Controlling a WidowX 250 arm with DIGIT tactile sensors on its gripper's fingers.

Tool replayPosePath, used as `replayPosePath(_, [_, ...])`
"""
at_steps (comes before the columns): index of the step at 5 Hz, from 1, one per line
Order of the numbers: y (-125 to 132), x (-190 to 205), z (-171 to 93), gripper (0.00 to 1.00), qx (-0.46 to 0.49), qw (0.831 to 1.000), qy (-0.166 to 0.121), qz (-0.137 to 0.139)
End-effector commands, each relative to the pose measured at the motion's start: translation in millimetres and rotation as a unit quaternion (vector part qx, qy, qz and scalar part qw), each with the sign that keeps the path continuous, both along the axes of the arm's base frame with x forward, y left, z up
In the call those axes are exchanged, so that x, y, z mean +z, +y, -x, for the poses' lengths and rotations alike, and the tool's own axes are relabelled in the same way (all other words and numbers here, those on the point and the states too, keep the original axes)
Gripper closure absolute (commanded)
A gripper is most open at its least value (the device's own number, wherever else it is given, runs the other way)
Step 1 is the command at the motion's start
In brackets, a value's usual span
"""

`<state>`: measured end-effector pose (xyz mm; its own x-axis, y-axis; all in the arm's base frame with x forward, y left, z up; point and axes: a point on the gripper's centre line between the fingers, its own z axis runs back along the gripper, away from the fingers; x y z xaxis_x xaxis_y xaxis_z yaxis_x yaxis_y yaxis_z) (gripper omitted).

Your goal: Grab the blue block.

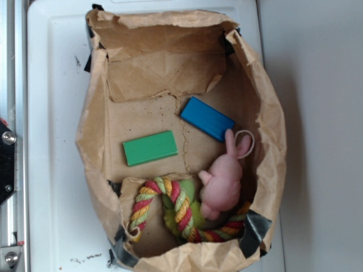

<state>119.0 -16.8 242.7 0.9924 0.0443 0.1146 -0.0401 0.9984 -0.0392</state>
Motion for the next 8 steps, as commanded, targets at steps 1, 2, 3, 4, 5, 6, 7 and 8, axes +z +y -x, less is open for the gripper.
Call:
replayPosePath(1, [0, 0, 0, 0.0, 0.0, 1.0, 0.0, 0.0])
replayPosePath(2, [0, -8, -29, 0.0, -0.005, 1.0, 0.0, 0.012])
replayPosePath(3, [3, -20, -65, 0.0, -0.017, 1.0, -0.003, 0.013])
replayPosePath(4, [11, -32, -98, 0.0, -0.041, 0.999, -0.021, 0.006])
replayPosePath(5, [16, -45, -127, 0.0, -0.075, 0.996, -0.034, -0.016])
replayPosePath(6, [20, -51, -148, 0.0, -0.116, 0.992, -0.048, -0.017])
replayPosePath(7, [25, -52, -158, 0.0, -0.136, 0.988, -0.067, -0.026])
replayPosePath(8, [34, -58, -169, 0.0, -0.168, 0.982, -0.085, -0.025])
